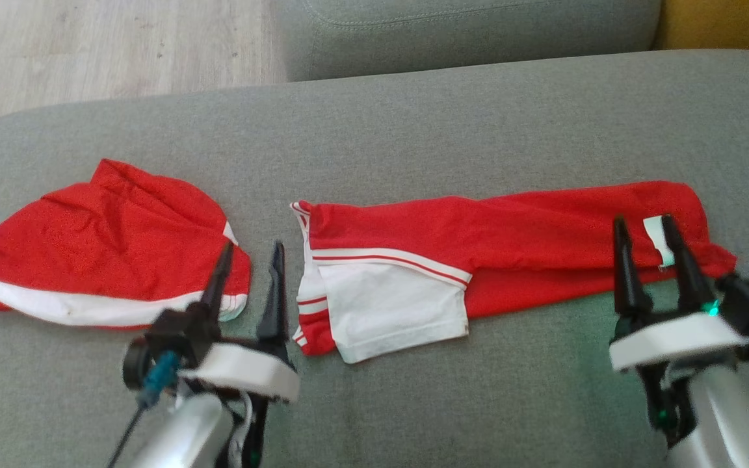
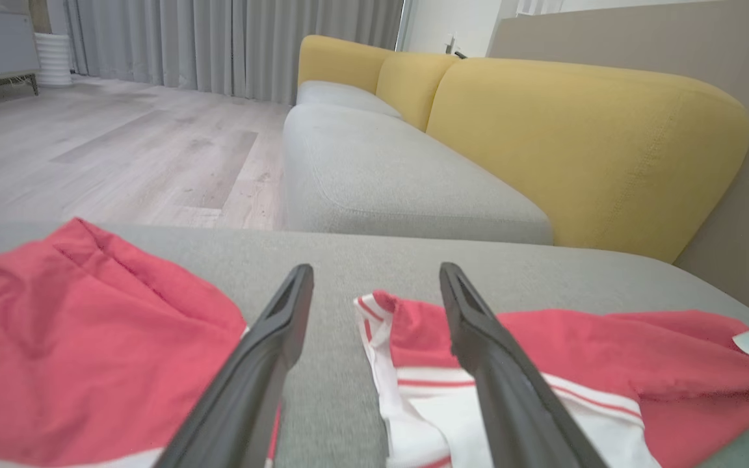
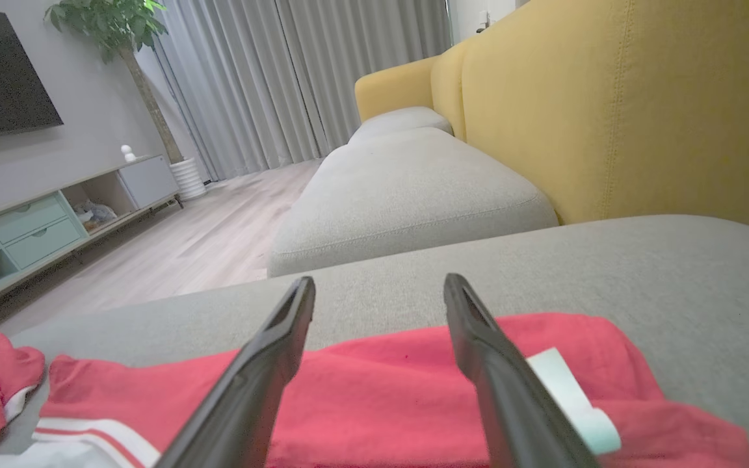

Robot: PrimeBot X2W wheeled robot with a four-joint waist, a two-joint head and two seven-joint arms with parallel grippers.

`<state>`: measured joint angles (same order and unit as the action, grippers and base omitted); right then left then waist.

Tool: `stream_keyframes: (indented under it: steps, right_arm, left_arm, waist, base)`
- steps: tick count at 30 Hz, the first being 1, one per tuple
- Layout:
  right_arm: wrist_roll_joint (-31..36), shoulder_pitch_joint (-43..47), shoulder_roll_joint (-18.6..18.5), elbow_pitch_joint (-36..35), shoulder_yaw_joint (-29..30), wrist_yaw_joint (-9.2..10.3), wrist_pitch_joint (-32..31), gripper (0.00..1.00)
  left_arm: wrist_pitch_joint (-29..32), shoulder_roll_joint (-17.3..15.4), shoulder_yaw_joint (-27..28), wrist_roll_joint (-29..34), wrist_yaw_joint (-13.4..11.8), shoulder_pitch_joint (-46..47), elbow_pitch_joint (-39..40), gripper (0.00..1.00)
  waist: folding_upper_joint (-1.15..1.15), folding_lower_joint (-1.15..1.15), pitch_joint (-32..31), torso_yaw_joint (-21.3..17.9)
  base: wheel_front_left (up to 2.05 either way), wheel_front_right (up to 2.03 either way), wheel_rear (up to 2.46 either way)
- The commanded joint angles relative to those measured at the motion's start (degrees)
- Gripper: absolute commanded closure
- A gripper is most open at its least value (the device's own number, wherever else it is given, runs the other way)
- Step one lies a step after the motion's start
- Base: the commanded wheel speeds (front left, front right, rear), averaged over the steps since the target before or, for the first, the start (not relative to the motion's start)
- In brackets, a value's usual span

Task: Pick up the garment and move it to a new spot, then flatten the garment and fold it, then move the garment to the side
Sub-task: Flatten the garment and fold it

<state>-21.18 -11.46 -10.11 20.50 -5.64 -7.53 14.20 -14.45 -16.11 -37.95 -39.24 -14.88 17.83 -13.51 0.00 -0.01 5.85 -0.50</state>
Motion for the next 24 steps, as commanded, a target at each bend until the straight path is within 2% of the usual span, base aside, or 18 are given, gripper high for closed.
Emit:
stream_keyframes:
  steps: [1,6,12,16,19,20,22,24]
  right_arm:
    - [1.46,0.19,0.76,-2.51,-0.06,0.04,0.64,0.0]
    - [4.73,2.01,2.96,-3.98,1.32,0.04,0.22,0.0]
    - [8.17,-1.18,2.15,-4.69,4.4,0.04,-3.21,0.0]
    - [14.49,-6.92,3.09,-0.25,14.19,0.04,-8.31,0.0]
    - [18.67,-9.72,4.3,2.93,19.92,0.04,-11.42,0.0]
    - [18.67,-9.72,4.3,2.93,19.92,0.04,-11.42,0.0]
    - [22.87,-12.03,5.52,6.36,26.79,0.04,-14.92,0.0]
    - [24.96,-13.21,6.28,7.99,30.24,0.04,-16.99,0.0]
  left_arm:
    - [-0.53,0.41,3.43,1.65,0.9,0.6,0.8,0.0]
    - [-0.54,3.22,6.53,5.24,3.95,-1.67,-0.93,0.0]
    - [-0.54,4.97,8.99,8.33,7.08,-0.34,-2.57,0.0]
    - [-0.54,6.0,9.67,10.29,8.98,1.1,-3.73,0.0]
    - [-0.54,6.53,10.35,11.09,9.76,1.55,-4.24,0.0]
    - [-0.54,6.53,10.35,11.09,9.76,1.55,-4.24,0.0]
    - [-0.54,6.97,10.83,11.8,10.48,1.71,-4.71,0.0]
    - [-0.54,7.24,11.13,12.25,10.89,1.8,-4.97,0.0]
  waist:
    - [0.0,0.01,-0.05,0.01]
    - [0.0,0.01,1.06,0.18]
    - [0.0,0.01,3.94,0.19]
    - [0.0,0.01,6.46,0.48]
    - [0.0,0.01,7.41,0.77]
    - [0.0,0.01,7.41,0.77]
    - [0.0,0.01,8.15,1.04]
    - [0.0,0.01,8.45,1.17]
  base:
    - [0.0,0.0,0.0]
    - [0.0,0.0,0.0]
    - [0.0,0.0,0.0]
    - [0.0,0.0,0.0]
    - [0.0,0.0,0.0]
    - [0.0,0.0,0.0]
    - [0.0,0.0,0.0]
    - [0.0,0.0,0.0]
